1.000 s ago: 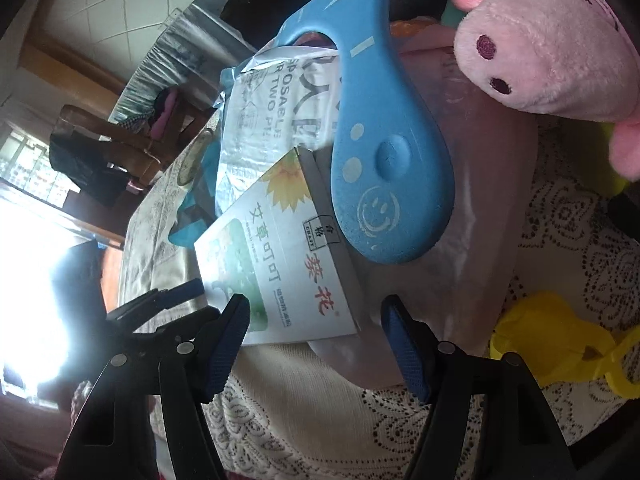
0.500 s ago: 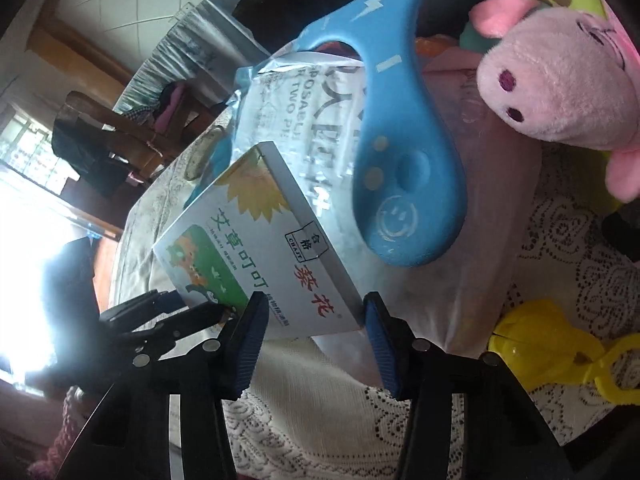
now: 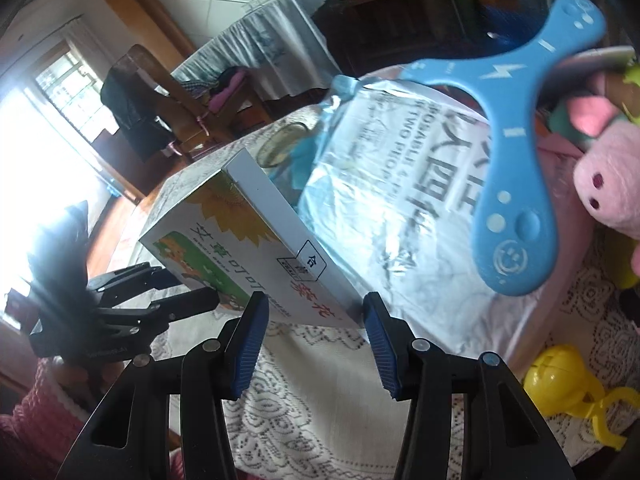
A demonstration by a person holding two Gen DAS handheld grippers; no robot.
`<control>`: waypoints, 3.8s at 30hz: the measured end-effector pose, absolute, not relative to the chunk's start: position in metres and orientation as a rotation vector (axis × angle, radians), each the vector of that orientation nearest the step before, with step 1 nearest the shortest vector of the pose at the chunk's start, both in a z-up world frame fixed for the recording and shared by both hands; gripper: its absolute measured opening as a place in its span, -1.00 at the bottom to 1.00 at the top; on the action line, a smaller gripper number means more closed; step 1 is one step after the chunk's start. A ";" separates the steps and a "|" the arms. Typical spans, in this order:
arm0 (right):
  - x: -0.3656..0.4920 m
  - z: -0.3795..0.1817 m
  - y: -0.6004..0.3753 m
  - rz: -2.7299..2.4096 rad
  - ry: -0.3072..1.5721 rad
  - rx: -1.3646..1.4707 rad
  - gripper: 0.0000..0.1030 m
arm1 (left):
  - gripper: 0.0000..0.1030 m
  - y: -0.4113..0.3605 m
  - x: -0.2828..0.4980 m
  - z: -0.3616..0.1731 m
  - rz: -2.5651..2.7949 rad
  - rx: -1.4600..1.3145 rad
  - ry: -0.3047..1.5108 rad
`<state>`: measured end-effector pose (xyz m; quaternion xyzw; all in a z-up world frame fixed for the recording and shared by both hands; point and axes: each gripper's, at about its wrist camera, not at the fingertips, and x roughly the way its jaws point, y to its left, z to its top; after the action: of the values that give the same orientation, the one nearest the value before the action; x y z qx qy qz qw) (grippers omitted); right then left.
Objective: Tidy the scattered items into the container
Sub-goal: 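Lift the white box with the left gripper and carry it over the bin, then open the left gripper to drop the white box into the bin, then move both grippers back to the pile toward the blue boomerang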
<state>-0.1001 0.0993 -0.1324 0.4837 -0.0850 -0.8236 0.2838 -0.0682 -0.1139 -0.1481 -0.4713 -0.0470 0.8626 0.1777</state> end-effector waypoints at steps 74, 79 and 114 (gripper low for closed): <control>0.155 -0.245 -0.589 -1.463 0.557 1.077 -0.18 | 0.33 -0.670 0.325 -0.266 3.143 -1.830 -1.082; 0.155 -0.252 -0.585 -1.475 0.577 1.124 -0.14 | 0.60 -0.676 0.327 -0.274 3.160 -1.878 -1.097; -0.123 -0.103 -0.169 -2.008 -0.085 1.168 -0.22 | 0.60 -0.341 -0.009 -0.081 2.910 -1.656 -0.311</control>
<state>-0.1233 -0.1689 -0.1030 0.4610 -0.0336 -0.7927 0.3974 -0.0089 -0.3415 -0.0810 -0.4896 -0.0919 0.8600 -0.1103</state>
